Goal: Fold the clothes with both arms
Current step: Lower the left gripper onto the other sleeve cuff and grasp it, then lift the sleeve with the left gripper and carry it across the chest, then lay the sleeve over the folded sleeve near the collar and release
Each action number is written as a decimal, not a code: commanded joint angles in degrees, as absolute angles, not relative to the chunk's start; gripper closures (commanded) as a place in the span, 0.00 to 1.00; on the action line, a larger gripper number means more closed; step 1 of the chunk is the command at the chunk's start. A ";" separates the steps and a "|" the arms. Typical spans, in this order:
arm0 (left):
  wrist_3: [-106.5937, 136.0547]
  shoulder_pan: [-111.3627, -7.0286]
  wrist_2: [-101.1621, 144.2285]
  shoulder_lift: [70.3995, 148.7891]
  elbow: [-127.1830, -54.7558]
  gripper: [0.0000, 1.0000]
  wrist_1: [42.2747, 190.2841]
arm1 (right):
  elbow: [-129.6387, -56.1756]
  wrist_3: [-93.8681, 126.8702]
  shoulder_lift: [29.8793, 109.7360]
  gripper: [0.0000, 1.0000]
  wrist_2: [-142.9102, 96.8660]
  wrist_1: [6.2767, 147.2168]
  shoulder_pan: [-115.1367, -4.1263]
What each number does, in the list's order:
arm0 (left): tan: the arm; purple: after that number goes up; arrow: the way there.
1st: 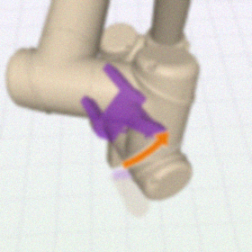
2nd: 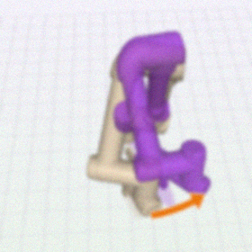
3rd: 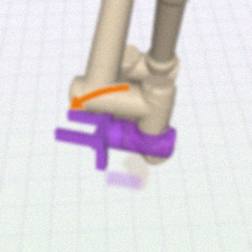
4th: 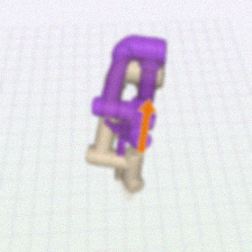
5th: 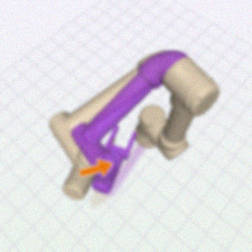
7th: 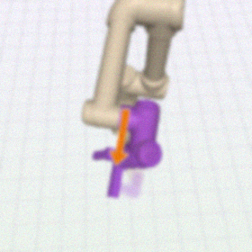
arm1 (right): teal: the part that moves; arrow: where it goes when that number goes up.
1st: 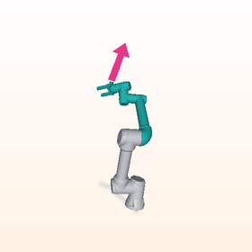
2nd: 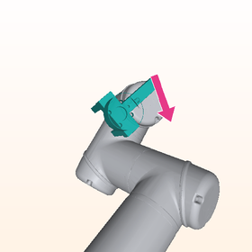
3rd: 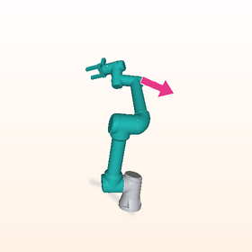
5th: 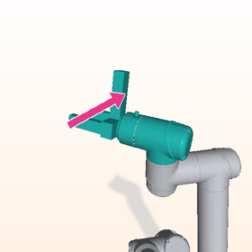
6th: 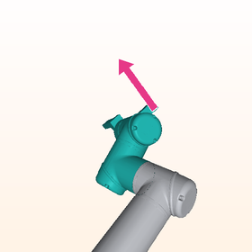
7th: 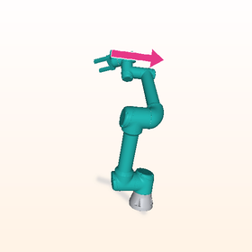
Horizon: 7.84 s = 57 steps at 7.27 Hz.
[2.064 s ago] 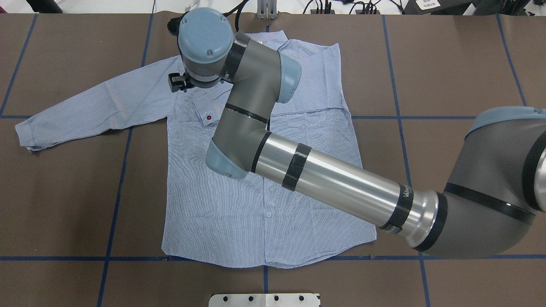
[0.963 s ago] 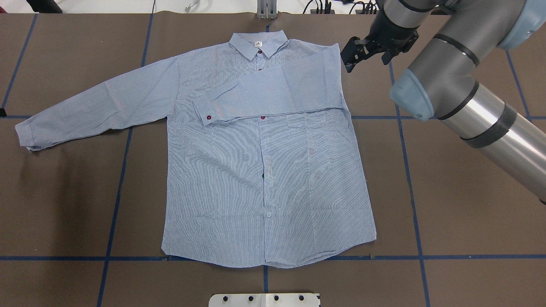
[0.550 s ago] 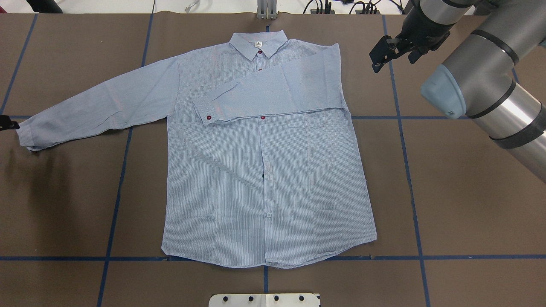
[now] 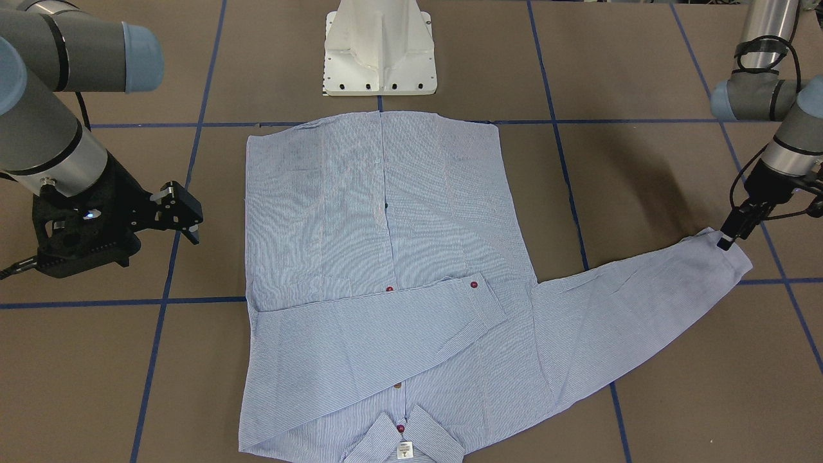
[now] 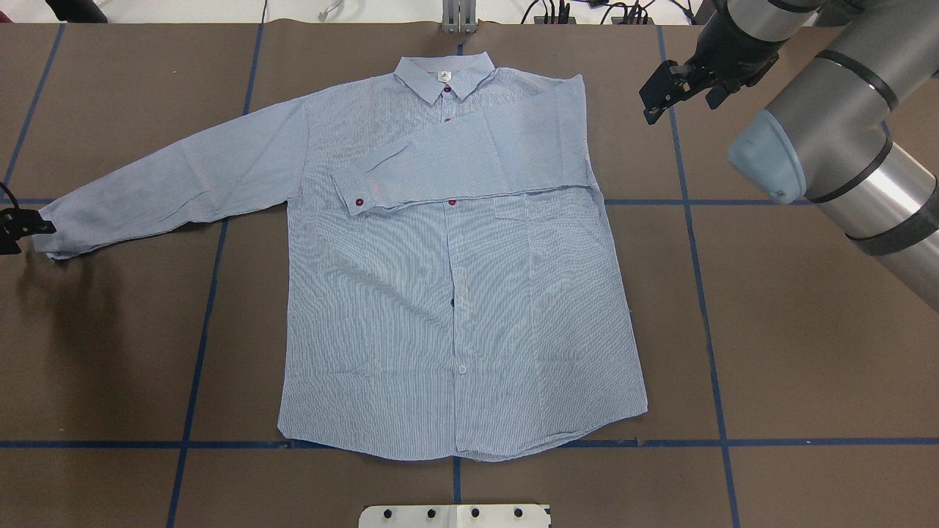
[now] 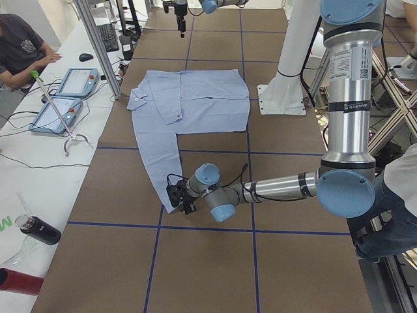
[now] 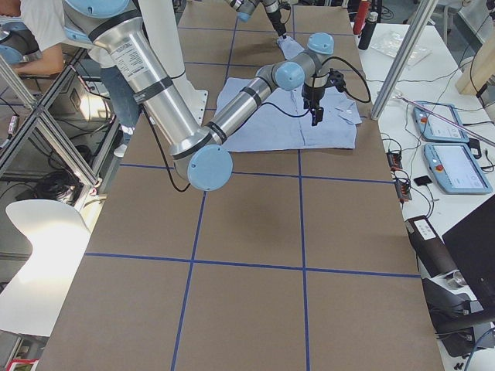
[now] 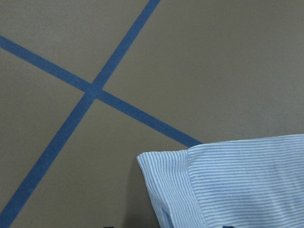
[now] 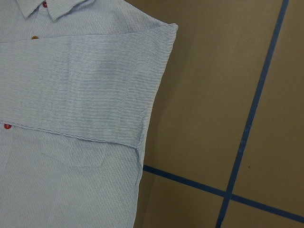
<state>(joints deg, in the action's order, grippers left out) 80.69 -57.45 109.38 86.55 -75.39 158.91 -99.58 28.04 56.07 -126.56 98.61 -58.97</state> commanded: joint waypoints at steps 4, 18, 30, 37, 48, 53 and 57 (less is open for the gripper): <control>80.77 -57.39 109.69 87.10 -75.76 0.54 158.64 | -99.58 28.04 55.99 0.00 -126.56 98.61 -59.06; 80.77 -57.92 109.42 86.31 -75.59 0.77 158.38 | -99.93 28.65 56.16 0.00 -126.39 98.53 -58.71; 85.42 -57.83 114.23 109.61 -105.83 1.00 101.93 | -103.01 28.65 64.14 0.00 -127.27 98.70 -59.06; 102.38 -52.12 121.02 137.54 -96.77 1.00 94.13 | -103.27 28.39 67.59 0.00 -127.27 98.44 -60.82; 111.36 -46.59 119.63 147.92 -77.44 1.00 109.41 | -102.92 28.30 68.29 0.00 -127.09 98.44 -60.91; 113.64 -37.56 109.89 151.17 -65.13 1.00 125.22 | -102.66 28.30 68.20 0.00 -127.09 98.44 -60.82; 104.24 -30.06 97.65 149.69 -65.39 0.00 131.39 | -102.74 28.39 68.12 0.00 -127.18 98.26 -61.26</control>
<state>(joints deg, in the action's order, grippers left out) 106.81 -31.28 100.67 150.88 -65.07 130.36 -102.67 28.32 68.15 -127.11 98.40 -61.16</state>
